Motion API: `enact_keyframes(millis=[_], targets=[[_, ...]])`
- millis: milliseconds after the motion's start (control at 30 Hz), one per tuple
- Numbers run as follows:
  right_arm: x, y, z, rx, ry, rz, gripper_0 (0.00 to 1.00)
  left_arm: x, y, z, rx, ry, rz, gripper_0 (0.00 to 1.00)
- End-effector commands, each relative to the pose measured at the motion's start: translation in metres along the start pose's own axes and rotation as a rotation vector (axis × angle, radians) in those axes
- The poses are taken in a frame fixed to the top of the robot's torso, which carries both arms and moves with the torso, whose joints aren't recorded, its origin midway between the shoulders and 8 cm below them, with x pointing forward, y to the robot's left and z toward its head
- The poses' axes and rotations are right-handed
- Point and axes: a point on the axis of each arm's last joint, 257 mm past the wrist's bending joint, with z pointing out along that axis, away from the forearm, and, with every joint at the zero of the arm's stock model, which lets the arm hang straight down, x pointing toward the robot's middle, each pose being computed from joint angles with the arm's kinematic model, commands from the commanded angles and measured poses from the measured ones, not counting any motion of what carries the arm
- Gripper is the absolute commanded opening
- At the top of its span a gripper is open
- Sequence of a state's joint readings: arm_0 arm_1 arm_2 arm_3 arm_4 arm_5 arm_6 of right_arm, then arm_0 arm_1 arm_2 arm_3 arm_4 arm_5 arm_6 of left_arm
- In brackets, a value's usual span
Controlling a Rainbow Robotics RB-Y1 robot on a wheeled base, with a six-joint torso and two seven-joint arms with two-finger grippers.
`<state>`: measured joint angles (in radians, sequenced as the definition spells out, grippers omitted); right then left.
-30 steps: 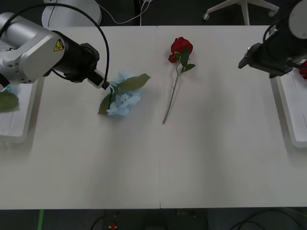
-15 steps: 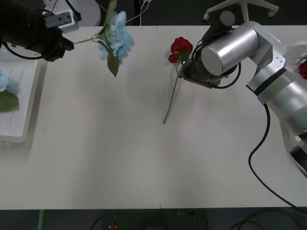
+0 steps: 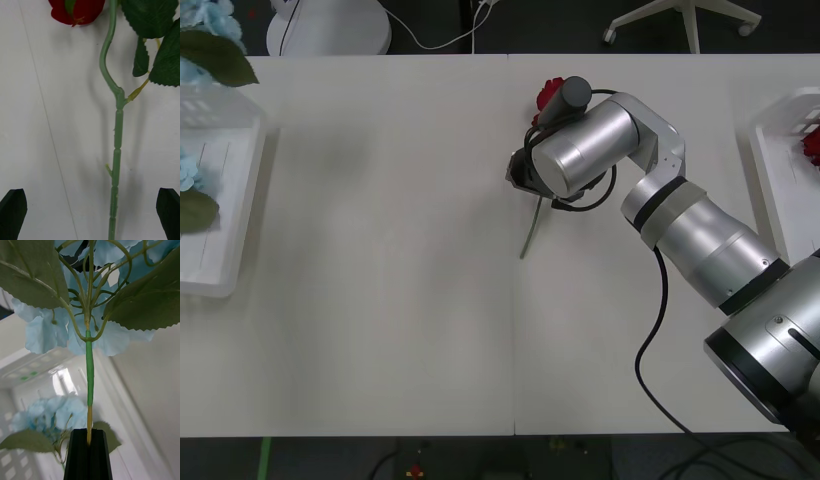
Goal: Put the red flowers into the right box and the blue flowers into the left box
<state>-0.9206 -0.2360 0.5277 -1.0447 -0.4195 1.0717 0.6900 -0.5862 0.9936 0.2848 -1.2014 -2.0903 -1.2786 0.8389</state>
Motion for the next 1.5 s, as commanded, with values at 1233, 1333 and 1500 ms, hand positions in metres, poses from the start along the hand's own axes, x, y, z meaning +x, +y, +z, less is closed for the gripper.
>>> enact_keyframes(millis=[1233, 1333, 1500], targets=[[0.036, 0.017, 0.018, 0.056, 0.045, -0.042, 0.54, 0.109, 0.074, 0.009, -0.331, 0.119, -0.128, 1.0], [0.039, 0.014, 0.018, 0.068, 0.051, -0.051, 0.36, 0.089, 0.071, 0.006, -0.3, 0.04, -0.187, 1.0], [0.044, 0.008, 0.018, 0.093, 0.071, -0.062, 0.0, 0.053, 0.045, 0.009, -0.168, -0.109, -0.328, 1.0]])
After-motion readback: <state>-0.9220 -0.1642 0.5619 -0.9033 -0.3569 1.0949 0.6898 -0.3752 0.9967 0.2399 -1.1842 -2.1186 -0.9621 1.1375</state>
